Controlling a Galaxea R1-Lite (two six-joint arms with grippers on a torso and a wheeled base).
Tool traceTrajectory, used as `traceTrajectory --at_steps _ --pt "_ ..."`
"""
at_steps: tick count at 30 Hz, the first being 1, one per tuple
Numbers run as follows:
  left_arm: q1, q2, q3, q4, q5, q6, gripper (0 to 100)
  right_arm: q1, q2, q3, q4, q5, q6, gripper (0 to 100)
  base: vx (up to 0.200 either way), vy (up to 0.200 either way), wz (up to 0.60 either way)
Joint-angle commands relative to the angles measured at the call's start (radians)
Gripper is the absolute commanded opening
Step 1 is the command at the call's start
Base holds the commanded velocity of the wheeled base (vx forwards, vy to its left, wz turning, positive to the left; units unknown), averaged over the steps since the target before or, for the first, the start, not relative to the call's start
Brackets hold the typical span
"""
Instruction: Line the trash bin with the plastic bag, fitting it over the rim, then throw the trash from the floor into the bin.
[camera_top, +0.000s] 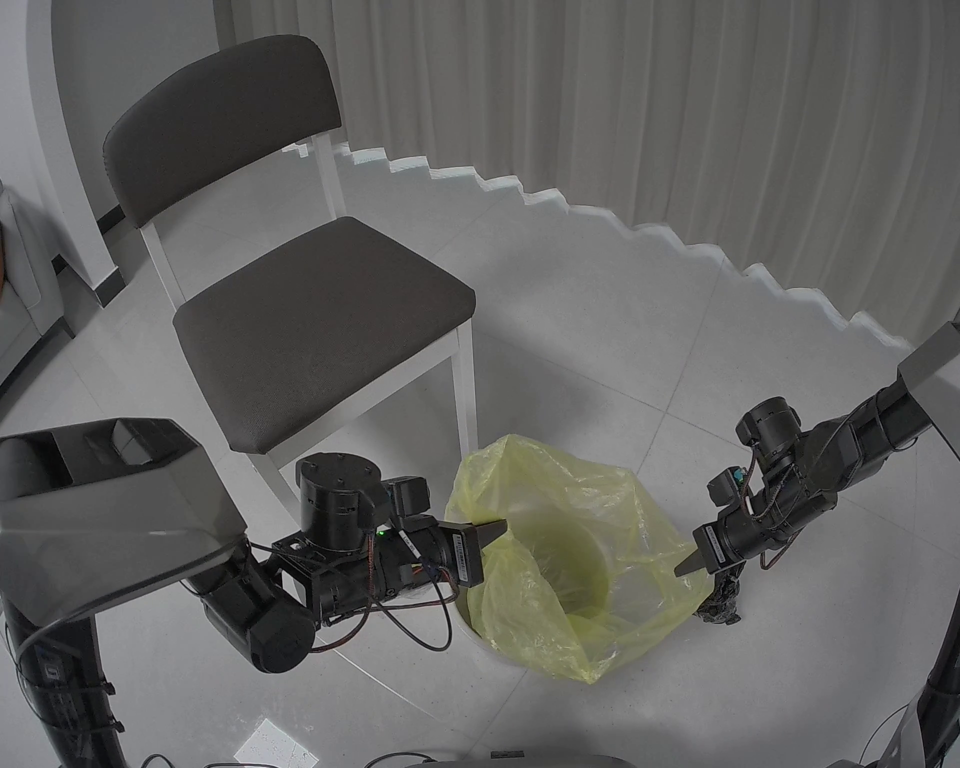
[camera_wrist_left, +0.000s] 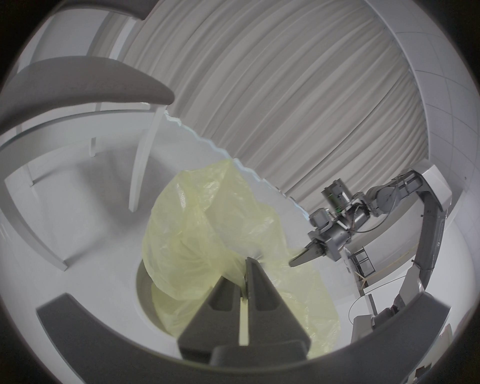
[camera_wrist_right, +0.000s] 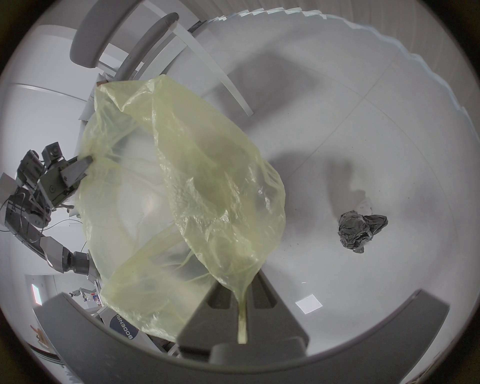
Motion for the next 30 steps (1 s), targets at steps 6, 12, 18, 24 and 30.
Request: traceTrajectory --at_steps 6,12,18,24,30 --pt "0.111 0.071 0.035 0.006 -0.003 0.009 0 0.064 0.067 -0.082 -0.006 0.000 0.011 0 0.000 0.000 0.00" --pt "0.111 0.111 0.112 0.003 -0.003 0.033 0 0.105 0.126 -0.111 -0.009 -0.001 0.016 0 0.000 0.000 0.00" --pt "0.095 0.174 0.142 -0.064 0.005 0.055 0 0.105 0.145 -0.077 -0.040 -0.001 0.016 0 0.000 0.000 0.00" --pt "0.109 0.223 0.144 -0.144 0.008 0.055 0 0.095 0.162 -0.082 -0.055 -0.003 0.016 0 0.000 0.000 0.00" --pt "0.120 0.247 0.181 -0.184 0.008 0.053 0 0.104 0.223 -0.120 -0.080 -0.041 0.014 0 0.000 0.000 0.00"
